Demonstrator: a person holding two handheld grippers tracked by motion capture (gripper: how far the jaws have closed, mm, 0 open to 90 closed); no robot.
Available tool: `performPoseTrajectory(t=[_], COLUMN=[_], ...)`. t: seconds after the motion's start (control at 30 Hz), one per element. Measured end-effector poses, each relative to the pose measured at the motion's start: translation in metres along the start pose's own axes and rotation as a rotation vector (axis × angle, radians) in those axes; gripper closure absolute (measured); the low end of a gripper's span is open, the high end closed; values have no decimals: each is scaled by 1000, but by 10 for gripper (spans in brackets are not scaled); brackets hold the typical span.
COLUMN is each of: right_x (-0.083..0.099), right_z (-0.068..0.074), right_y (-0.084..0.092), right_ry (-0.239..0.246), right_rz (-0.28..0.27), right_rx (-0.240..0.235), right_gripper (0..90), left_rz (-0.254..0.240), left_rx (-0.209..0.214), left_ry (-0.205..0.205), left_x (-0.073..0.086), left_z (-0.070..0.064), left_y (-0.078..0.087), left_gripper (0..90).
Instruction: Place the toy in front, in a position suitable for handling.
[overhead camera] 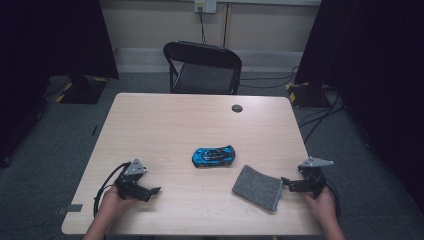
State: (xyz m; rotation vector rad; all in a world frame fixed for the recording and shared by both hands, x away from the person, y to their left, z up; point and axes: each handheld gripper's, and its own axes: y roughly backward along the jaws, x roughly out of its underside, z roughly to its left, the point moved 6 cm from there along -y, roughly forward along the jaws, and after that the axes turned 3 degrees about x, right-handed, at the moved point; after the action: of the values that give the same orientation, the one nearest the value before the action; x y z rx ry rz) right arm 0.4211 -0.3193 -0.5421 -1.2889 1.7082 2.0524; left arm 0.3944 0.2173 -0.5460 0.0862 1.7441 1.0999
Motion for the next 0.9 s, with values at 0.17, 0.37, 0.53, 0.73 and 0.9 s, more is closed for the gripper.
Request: performPoseTrajectory(t=[0.17,0.37,0.53,0.73,0.9], right_x=[0,0,0,0,0], right_z=[0,0,0,0,0], right_y=[0,0,0,0,0], right_ry=[0,0,0,-1,0], right_rz=[0,0,0,0,0], right_rx=[0,-1,-1,-1,-1], right_gripper=[115,115,115,115,115], left_rz=[0,35,40,36,38], left_rx=[0,-4,48,94,116], left_ry=[3,22,4,-68,-116], left_x=[0,-7,-25,-58,-85], left_z=[0,1,-5,-18,-29], left_y=[0,3,-1,-14,-34], left_gripper=[19,142,165,166,166])
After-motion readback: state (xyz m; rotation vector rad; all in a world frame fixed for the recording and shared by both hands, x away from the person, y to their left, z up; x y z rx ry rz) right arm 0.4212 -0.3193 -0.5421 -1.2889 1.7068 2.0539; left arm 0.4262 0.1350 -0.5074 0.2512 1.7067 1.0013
